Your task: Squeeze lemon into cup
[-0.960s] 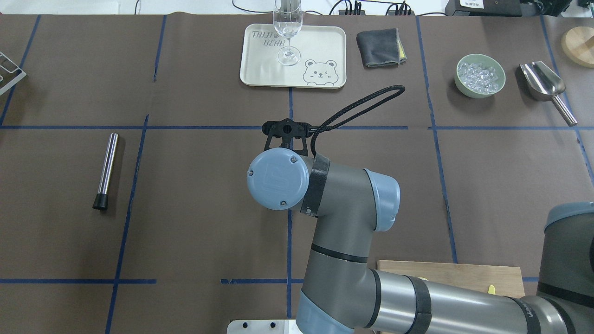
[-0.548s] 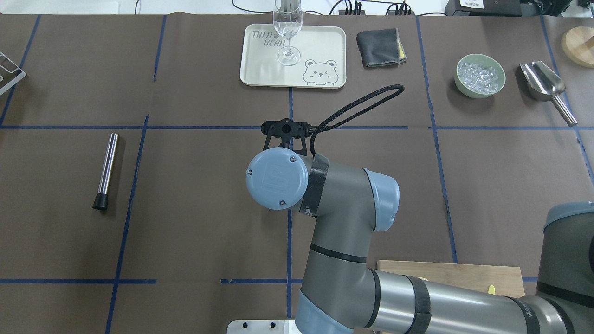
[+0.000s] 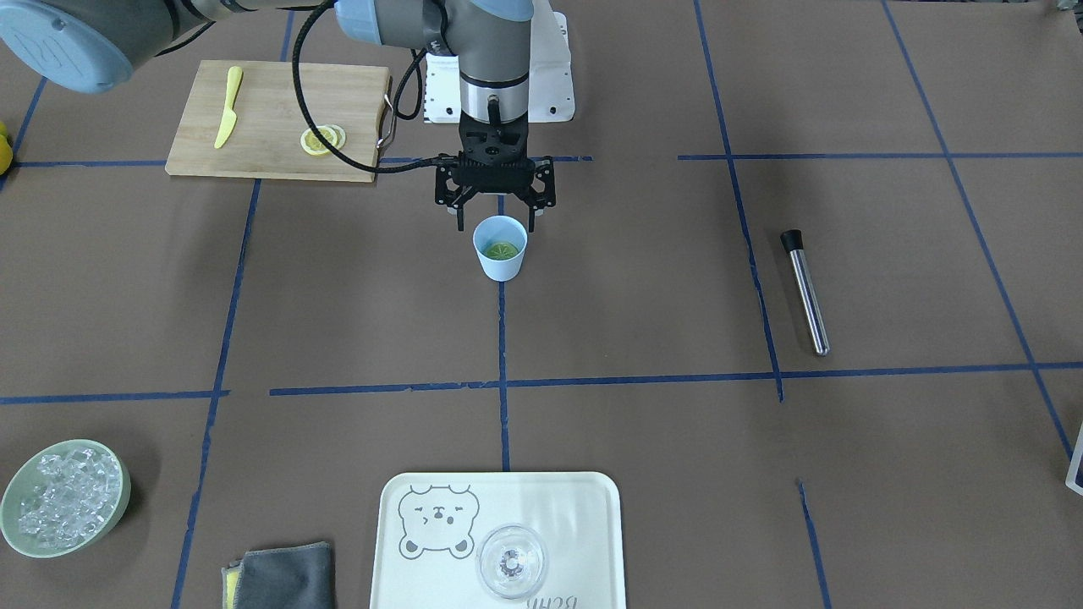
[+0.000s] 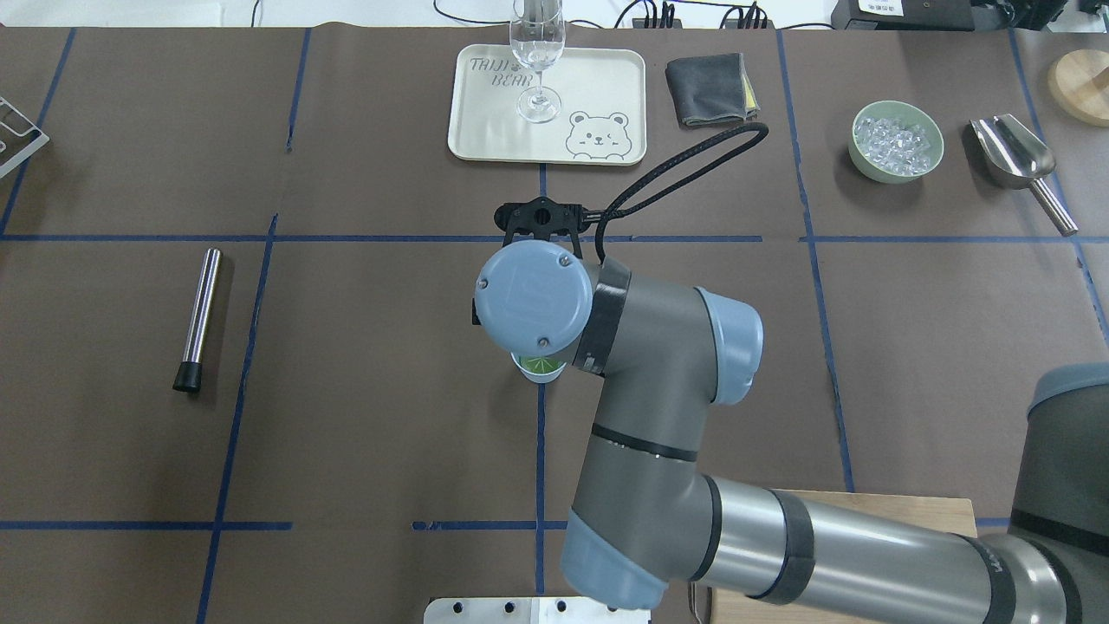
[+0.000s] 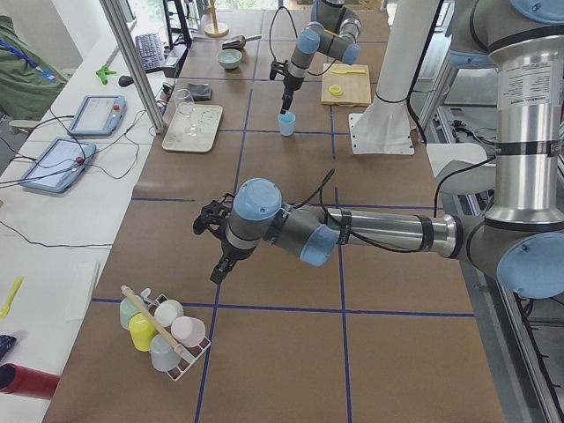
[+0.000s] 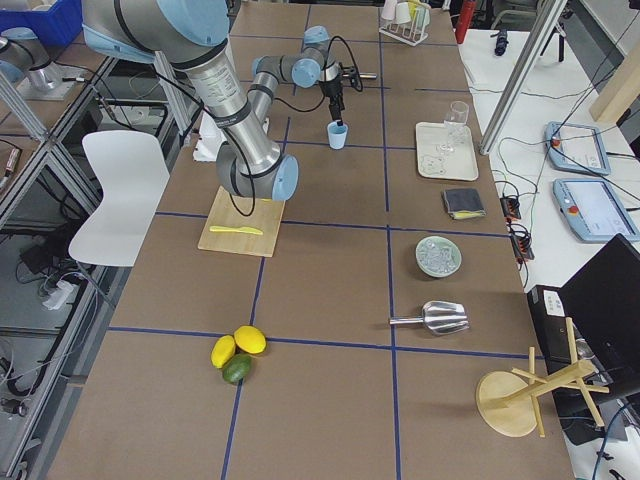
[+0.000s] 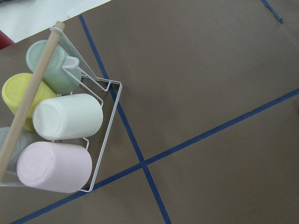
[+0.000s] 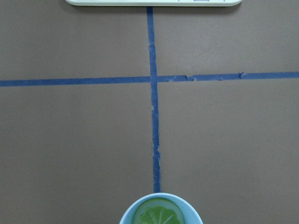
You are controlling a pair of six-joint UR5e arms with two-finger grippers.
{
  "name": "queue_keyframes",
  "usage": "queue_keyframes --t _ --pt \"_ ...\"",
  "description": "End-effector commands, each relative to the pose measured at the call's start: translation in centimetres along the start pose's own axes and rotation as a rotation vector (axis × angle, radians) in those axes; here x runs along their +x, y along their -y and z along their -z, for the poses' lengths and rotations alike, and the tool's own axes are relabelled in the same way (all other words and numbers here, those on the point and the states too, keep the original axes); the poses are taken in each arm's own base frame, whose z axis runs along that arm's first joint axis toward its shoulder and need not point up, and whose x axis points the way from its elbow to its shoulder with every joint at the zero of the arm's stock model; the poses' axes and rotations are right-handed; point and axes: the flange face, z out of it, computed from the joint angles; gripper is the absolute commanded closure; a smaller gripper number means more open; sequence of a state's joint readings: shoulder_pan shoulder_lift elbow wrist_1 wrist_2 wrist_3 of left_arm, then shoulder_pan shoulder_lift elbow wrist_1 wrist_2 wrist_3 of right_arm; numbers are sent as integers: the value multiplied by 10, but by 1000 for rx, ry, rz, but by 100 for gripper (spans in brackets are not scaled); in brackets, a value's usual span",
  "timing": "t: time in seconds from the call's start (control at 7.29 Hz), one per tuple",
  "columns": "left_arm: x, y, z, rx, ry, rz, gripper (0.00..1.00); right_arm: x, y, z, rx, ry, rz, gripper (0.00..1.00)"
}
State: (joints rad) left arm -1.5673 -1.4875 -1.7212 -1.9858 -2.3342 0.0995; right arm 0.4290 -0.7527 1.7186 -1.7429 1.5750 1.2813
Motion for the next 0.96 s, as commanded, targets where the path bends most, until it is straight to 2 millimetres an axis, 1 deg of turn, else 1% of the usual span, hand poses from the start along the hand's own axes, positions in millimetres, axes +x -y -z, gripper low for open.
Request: queue_keyframes --t 0.0,0.14,0.27,0.41,0.55,0.69,0.82 --pt "2 7 0 1 -1 0 0 66 81 4 -70 4 102 0" --pt "3 12 -1 1 -5 1 0 116 124 3 -80 -14 176 0" --pt "11 24 -11 -56 -22 34 0 178 163 5 -126 -8 234 0" --pt "26 61 -10 -108 -30 143 0 247 192 5 -167 -1 279 0" --pt "54 87 -13 -130 -44 166 0 325 217 8 -185 -17 337 0" --pt "72 106 -3 -99 -48 187 0 403 233 14 -211 -6 388 0" --pt "83 126 9 -47 -54 144 0 496 251 27 -230 9 434 0"
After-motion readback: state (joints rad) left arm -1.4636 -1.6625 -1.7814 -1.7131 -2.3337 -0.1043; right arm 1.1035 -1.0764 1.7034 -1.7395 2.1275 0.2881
